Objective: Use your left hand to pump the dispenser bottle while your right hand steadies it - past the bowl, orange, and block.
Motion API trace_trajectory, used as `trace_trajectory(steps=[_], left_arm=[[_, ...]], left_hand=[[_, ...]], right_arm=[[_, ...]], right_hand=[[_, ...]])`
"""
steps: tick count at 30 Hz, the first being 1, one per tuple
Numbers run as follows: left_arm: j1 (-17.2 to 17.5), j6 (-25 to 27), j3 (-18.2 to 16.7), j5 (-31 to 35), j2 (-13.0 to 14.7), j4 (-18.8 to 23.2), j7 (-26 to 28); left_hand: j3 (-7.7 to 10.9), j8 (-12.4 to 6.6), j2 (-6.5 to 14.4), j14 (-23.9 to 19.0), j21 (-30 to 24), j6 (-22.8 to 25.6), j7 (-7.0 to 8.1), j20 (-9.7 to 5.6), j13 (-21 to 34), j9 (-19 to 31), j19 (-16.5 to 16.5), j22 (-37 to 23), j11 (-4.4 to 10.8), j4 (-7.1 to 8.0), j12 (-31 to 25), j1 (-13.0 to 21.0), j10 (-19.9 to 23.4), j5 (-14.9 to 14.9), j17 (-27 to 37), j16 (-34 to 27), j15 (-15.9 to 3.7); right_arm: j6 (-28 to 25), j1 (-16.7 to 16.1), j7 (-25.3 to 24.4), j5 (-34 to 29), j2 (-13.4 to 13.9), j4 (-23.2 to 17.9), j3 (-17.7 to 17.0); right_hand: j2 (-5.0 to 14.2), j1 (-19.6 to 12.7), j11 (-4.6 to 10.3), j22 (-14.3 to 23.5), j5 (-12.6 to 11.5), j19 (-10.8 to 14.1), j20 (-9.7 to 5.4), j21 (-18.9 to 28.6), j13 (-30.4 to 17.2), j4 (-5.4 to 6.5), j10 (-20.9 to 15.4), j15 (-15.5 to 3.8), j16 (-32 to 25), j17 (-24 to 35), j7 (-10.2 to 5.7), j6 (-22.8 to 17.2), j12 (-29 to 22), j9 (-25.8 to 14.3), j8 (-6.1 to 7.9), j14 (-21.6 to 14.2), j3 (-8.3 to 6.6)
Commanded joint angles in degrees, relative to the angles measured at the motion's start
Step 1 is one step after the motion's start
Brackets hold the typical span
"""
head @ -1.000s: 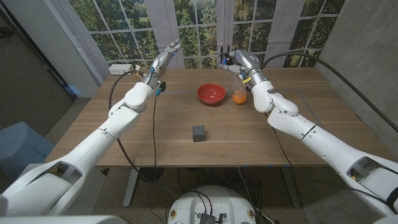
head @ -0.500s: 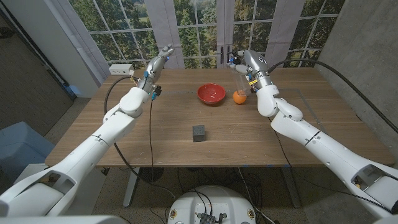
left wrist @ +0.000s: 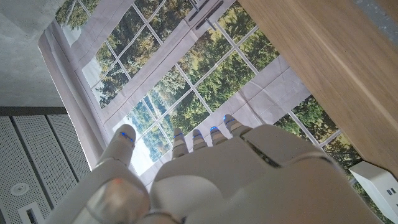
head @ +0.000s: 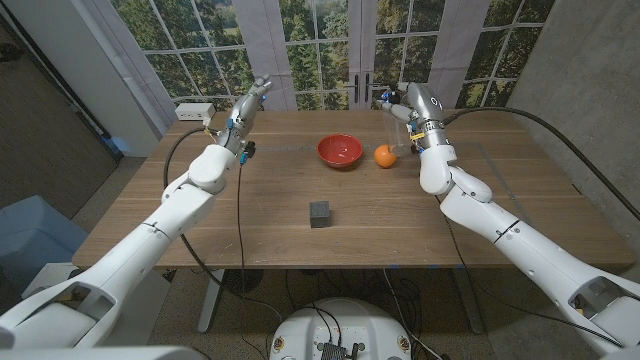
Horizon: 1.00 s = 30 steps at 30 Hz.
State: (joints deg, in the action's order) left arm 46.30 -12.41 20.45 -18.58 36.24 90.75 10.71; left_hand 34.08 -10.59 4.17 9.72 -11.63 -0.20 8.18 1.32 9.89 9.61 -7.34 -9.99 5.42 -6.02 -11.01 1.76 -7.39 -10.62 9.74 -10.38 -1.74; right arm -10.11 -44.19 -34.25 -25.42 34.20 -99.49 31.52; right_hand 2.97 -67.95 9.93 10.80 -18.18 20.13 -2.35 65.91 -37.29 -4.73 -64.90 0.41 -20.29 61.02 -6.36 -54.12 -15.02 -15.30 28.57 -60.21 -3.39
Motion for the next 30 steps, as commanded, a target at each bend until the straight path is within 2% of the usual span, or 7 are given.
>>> trace_trajectory(steps=[1,19,30], left_arm=[[1.64,0.06,-1.23,-2.44,-0.17,-0.21,0.49],[2.69,-0.07,-1.84,-7.16,-1.25,-2.15,-0.84],[2.73,-0.01,-1.60,-8.46,-1.52,-3.00,-1.42]], left_hand=[[0.24,0.17,0.95,-0.05,0.04,-0.07,0.06,0.35,0.10,0.17,0.12,-0.13,-0.17,-0.27,0.06,-0.08,-0.10,-0.17,0.10,0.02,0.10],[0.22,0.20,0.98,-0.56,-0.10,-0.04,0.04,0.87,0.11,0.18,0.79,-0.12,-0.38,-0.31,0.07,-0.08,-0.01,-0.17,0.10,-0.08,0.18],[0.19,0.21,0.95,-0.65,-0.13,-0.04,-0.07,1.01,0.11,0.18,1.04,-0.13,-0.59,-0.35,0.13,-0.09,-0.11,-0.17,0.10,-0.06,0.22]], right_arm=[[5.75,-1.80,-10.18,1.89,-2.14,6.69,-1.87],[6.56,-3.13,-15.70,6.14,-3.51,12.32,-3.74],[3.12,-3.51,-15.72,7.17,-3.09,13.58,-3.31]], right_hand=[[6.10,-6.67,0.18,0.12,0.35,-0.38,-9.73,0.39,-0.14,0.15,-0.38,-13.34,0.04,3.05,-0.14,-0.58,0.04,-0.38,-0.11,-10.85,0.21],[6.07,-6.80,0.06,0.05,0.46,-0.58,-9.71,0.72,-0.16,0.22,-0.40,-13.35,0.44,3.12,-0.14,-0.63,0.28,-0.49,-0.36,-10.92,0.29],[6.07,-6.97,0.05,0.02,0.51,-0.70,-9.70,0.89,-0.24,0.20,-0.37,-13.36,0.70,3.12,-0.12,-0.59,0.39,-0.59,-0.52,-10.89,0.29]])
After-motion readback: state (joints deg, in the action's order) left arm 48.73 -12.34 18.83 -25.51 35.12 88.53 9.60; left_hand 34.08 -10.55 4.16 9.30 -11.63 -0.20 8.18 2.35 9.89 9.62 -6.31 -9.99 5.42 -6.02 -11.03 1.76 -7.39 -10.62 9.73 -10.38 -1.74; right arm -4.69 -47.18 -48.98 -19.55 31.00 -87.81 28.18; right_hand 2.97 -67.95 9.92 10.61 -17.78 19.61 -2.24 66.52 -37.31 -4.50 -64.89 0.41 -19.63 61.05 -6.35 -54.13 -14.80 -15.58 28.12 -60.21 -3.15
